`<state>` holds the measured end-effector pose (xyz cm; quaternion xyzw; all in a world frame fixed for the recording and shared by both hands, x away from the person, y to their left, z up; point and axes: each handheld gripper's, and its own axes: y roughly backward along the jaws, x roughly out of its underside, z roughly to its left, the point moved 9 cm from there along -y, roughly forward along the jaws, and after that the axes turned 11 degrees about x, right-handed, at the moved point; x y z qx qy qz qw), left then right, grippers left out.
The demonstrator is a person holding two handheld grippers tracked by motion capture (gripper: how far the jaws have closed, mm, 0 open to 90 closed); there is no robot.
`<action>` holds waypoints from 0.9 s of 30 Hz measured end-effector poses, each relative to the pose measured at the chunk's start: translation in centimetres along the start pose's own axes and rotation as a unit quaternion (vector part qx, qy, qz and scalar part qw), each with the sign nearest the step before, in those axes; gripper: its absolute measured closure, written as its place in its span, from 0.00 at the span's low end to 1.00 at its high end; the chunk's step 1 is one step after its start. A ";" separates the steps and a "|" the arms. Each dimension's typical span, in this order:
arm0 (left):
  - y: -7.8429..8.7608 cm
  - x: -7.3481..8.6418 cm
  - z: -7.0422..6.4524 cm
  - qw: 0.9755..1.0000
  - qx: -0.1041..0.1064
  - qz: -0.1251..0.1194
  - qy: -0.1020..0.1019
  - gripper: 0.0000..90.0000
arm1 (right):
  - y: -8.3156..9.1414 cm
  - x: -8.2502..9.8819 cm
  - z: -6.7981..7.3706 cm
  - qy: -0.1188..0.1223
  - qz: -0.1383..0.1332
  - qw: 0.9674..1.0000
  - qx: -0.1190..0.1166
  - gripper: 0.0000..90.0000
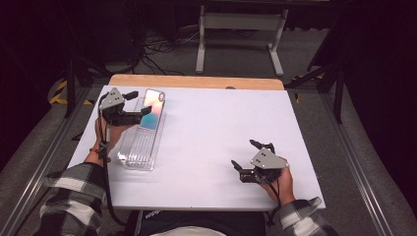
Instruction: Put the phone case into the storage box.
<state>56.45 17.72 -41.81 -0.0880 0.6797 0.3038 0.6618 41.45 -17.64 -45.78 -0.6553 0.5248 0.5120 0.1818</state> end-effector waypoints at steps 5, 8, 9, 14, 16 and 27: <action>0.0 -0.2 -0.2 1.000 0.001 -0.004 0.000 0.18 | 0.0 0.0 0.1 0.002 0.000 1.000 -0.001 0.14; 0.0 -0.3 -0.4 1.000 0.002 -0.008 0.005 0.16 | 0.0 0.0 0.1 0.002 0.001 1.000 -0.001 0.14; 0.0 -0.3 -0.4 1.000 0.002 -0.008 0.005 0.15 | 0.0 0.0 0.1 0.002 0.001 1.000 -0.001 0.14; 0.2 -0.3 -0.4 1.000 -0.010 -0.008 0.010 0.11 | -0.1 0.1 0.1 0.003 0.002 1.000 -0.002 0.14; 0.2 -0.3 -0.4 1.000 -0.013 -0.010 0.011 0.07 | -0.1 0.0 0.2 0.003 0.001 1.000 -0.002 0.14; 0.5 -0.6 -1.2 1.000 -0.005 -0.010 0.013 0.03 | 0.0 0.0 0.2 0.003 0.001 1.000 -0.004 0.14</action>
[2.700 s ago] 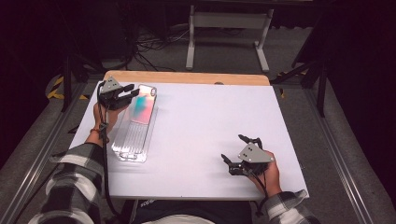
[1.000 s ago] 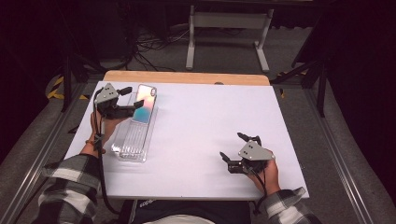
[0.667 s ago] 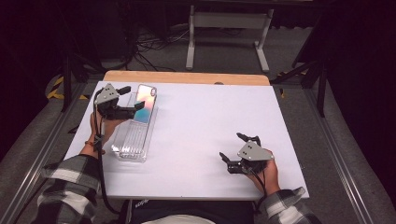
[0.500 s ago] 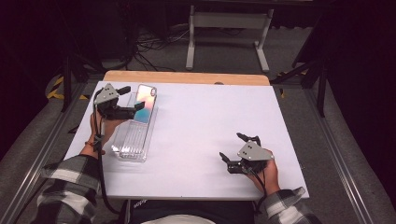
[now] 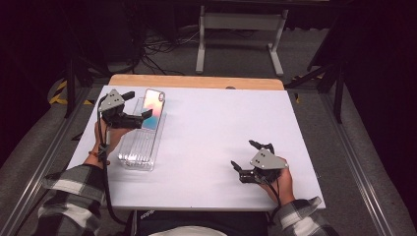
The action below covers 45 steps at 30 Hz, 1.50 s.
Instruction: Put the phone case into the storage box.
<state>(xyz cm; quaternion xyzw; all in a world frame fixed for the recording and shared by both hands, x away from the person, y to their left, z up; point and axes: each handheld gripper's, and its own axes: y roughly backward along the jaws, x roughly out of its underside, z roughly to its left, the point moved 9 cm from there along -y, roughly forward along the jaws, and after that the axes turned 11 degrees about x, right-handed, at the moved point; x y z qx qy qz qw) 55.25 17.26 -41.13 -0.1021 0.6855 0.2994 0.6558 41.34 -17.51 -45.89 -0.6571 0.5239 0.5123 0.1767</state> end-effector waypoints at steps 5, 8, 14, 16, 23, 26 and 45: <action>0.2 -0.2 -0.4 1.000 -0.007 -0.008 -0.007 0.02 | 0.0 0.0 0.1 0.003 -0.001 1.000 -0.001 0.14; 0.3 -0.4 -0.6 1.000 -0.005 -0.009 -0.008 0.02 | 0.1 -0.1 0.1 0.003 -0.001 1.000 -0.002 0.14; 0.4 -0.7 -1.3 1.000 -0.003 -0.015 -0.017 0.02 | 0.2 -0.1 0.1 0.004 -0.004 1.000 -0.001 0.14; 0.5 -0.8 -1.6 1.000 0.001 -0.013 -0.019 0.03 | 0.2 -0.2 0.1 0.005 -0.004 1.000 -0.002 0.14; 0.7 -1.0 -2.3 1.000 0.010 -0.016 -0.017 0.03 | 0.2 -0.2 0.2 0.007 -0.005 1.000 -0.002 0.14; 0.8 -1.1 -2.5 1.000 0.011 -0.019 -0.017 0.03 | 0.3 -0.2 0.2 0.007 -0.005 1.000 -0.002 0.14; 1.9 -1.3 -4.2 0.999 0.025 -0.013 -0.035 0.04 | 0.3 -0.3 0.2 0.007 -0.006 1.000 -0.002 0.14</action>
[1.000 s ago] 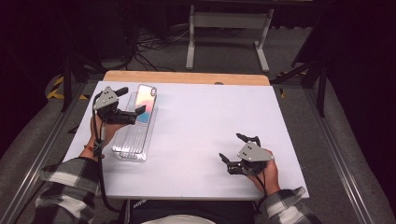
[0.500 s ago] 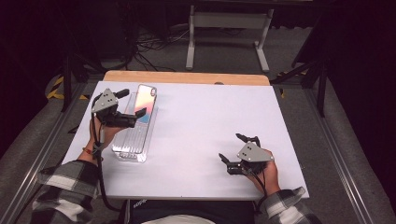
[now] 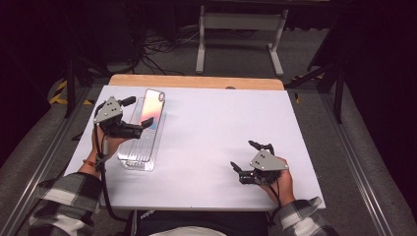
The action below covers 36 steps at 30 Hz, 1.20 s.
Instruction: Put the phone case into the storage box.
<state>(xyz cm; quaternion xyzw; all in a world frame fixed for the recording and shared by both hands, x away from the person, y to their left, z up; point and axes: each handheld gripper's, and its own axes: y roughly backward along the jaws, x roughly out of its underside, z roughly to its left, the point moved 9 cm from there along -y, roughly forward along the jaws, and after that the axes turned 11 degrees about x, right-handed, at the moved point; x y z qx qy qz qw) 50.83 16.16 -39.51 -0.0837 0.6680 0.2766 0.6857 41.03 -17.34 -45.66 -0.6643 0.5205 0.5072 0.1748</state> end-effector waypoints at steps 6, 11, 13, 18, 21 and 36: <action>0.4 0.1 -0.8 1.000 0.005 0.001 -0.002 0.04 | 0.0 0.0 0.0 0.001 0.000 1.000 0.000 0.14; 0.7 0.2 -1.2 1.000 0.006 0.003 -0.011 0.04 | 0.0 0.0 0.1 0.001 0.000 1.000 0.000 0.14; 0.9 0.2 -1.5 1.000 0.007 0.002 -0.010 0.04 | 0.0 0.0 0.1 0.001 0.000 1.000 0.000 0.14; 1.2 0.2 -2.0 1.000 0.006 0.000 -0.014 0.04 | 0.0 -0.1 0.1 0.002 -0.001 1.000 0.000 0.14; 1.4 0.1 -2.2 1.000 0.008 -0.001 -0.017 0.04 | 0.0 -0.1 0.1 0.000 0.000 1.000 0.000 0.14; 2.1 0.1 -3.3 1.000 0.008 -0.005 -0.019 0.04 | 0.0 -0.1 0.3 0.001 0.000 1.000 -0.002 0.14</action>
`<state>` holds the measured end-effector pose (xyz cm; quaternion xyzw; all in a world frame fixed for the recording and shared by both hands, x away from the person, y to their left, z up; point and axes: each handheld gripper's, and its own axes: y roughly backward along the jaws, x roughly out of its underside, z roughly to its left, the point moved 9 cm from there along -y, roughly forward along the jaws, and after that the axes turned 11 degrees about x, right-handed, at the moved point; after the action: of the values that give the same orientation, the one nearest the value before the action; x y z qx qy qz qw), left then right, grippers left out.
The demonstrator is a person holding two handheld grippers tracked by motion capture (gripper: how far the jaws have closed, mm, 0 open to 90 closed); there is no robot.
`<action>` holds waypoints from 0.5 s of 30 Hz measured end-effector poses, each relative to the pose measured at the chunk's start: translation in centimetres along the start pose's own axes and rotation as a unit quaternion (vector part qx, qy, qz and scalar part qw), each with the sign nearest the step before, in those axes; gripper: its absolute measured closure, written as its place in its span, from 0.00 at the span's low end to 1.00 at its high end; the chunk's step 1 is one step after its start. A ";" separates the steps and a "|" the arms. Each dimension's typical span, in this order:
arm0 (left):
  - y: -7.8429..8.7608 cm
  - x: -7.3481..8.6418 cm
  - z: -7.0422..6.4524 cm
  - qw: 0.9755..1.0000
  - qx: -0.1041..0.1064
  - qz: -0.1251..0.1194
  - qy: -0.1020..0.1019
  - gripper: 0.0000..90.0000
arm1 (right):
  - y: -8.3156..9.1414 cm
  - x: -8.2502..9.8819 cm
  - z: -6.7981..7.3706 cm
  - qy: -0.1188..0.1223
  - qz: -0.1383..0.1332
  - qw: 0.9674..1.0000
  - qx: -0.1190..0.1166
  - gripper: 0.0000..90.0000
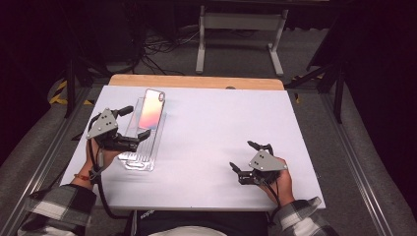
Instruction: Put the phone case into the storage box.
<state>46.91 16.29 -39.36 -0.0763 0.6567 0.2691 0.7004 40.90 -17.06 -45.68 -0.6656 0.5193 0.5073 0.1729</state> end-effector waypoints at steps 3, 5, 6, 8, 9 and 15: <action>0.0 -0.1 -0.2 1.000 0.000 -0.003 -0.001 0.04 | 0.0 0.0 0.0 0.000 0.000 1.000 0.000 0.14; 0.1 -0.1 -0.3 1.000 0.002 -0.002 -0.001 0.04 | 0.0 0.0 0.0 -0.001 0.000 1.000 -0.001 0.14; 0.1 -0.1 -0.3 1.000 0.002 -0.003 -0.002 0.04 | 0.0 0.0 0.0 -0.001 0.000 1.000 -0.001 0.14; 0.1 -0.1 -0.4 1.000 0.003 -0.003 -0.001 0.04 | 0.0 0.0 0.1 -0.001 0.001 1.000 -0.002 0.14; 0.1 0.0 -0.6 1.000 0.006 -0.003 0.001 0.04 | 0.0 0.0 0.1 0.000 0.001 1.000 -0.002 0.14; 0.1 -0.2 -1.2 1.000 0.009 -0.010 0.000 0.04 | 0.0 0.0 0.1 -0.001 0.001 1.000 -0.002 0.14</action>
<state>45.83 15.80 -39.27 -0.0763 0.6583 0.2564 0.7036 40.86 -16.98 -45.71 -0.6651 0.5186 0.5092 0.1717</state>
